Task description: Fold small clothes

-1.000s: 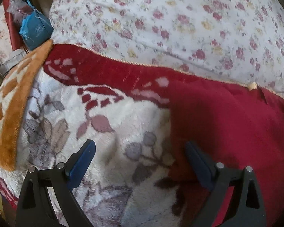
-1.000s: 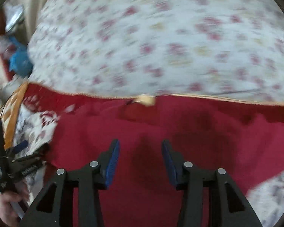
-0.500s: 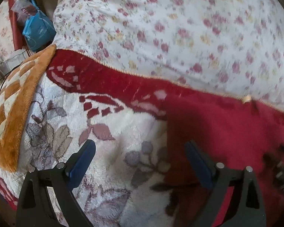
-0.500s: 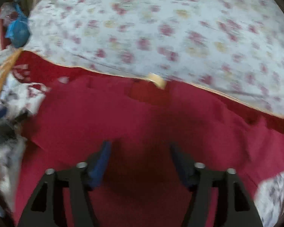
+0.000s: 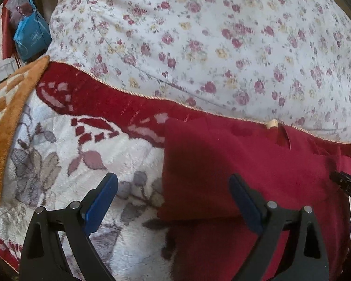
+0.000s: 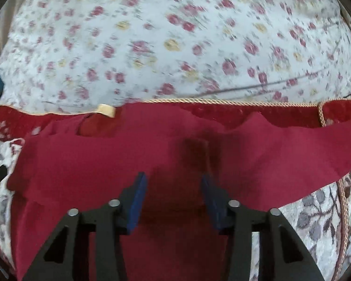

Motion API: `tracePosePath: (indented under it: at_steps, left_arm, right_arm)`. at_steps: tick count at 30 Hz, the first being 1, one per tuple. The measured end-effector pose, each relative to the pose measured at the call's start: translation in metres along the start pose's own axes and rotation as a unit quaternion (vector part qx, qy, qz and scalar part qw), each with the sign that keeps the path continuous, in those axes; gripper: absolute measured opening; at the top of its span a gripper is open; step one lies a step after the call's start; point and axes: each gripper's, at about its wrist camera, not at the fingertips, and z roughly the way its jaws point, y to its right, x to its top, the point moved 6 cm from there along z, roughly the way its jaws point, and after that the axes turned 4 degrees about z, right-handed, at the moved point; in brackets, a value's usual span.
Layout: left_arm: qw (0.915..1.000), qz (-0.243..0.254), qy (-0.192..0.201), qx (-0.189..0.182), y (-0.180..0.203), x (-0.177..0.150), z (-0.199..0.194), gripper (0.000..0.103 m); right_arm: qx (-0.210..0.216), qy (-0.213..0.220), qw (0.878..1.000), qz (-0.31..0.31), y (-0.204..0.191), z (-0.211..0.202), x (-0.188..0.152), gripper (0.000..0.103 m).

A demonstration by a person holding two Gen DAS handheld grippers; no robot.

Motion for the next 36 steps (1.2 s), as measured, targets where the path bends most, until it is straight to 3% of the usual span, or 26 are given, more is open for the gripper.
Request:
tracePosePath:
  at_steps: [2, 6, 14, 18, 22, 27, 30, 34, 35, 36]
  left_arm:
    - [1.0, 0.004, -0.009, 0.003, 0.0, -0.003, 0.006, 0.095]
    - [0.999, 0.018, -0.034, 0.024, 0.0, -0.011, 0.022, 0.095]
    - [0.9988, 0.02, -0.037, 0.023, 0.0, -0.013, 0.02, 0.095]
    - [0.9989, 0.024, -0.034, 0.023, 0.002, -0.013, 0.015, 0.095]
    - [0.9991, 0.025, -0.027, 0.022, 0.001, -0.011, 0.007, 0.095]
    - [0.9995, 0.015, -0.022, 0.016, -0.003, -0.008, 0.001, 0.095]
    - [0.9997, 0.008, -0.018, 0.011, -0.004, -0.005, -0.003, 0.095]
    - [0.9997, 0.013, -0.017, 0.009, 0.001, -0.004, -0.002, 0.095]
    - [0.9997, 0.015, -0.019, 0.009, 0.003, -0.004, -0.001, 0.095]
    - [0.9996, 0.017, -0.022, 0.007, 0.005, -0.005, 0.001, 0.095]
  right_arm:
    - [-0.025, -0.009, 1.0, -0.004, 0.01, 0.012, -0.003, 0.051]
    - [-0.026, -0.011, 1.0, 0.009, 0.013, 0.015, 0.001, 0.05]
    - [0.025, 0.007, 1.0, -0.011, -0.013, -0.019, -0.01, 0.051]
    - [-0.009, -0.01, 0.999, -0.038, -0.017, -0.006, -0.018, 0.051]
    - [-0.023, 0.002, 0.999, -0.022, -0.009, -0.022, -0.014, 0.051]
    - [-0.042, 0.054, 0.998, -0.001, 0.007, -0.056, -0.005, 0.065]
    - [-0.033, 0.06, 0.997, 0.02, 0.014, -0.065, -0.002, 0.069]
    - [-0.002, 0.043, 0.999, 0.004, -0.001, -0.055, -0.002, 0.069]
    - [0.008, 0.035, 0.999, -0.008, -0.009, -0.049, -0.002, 0.064]
    - [0.017, 0.027, 0.999, -0.019, -0.016, -0.042, -0.004, 0.052]
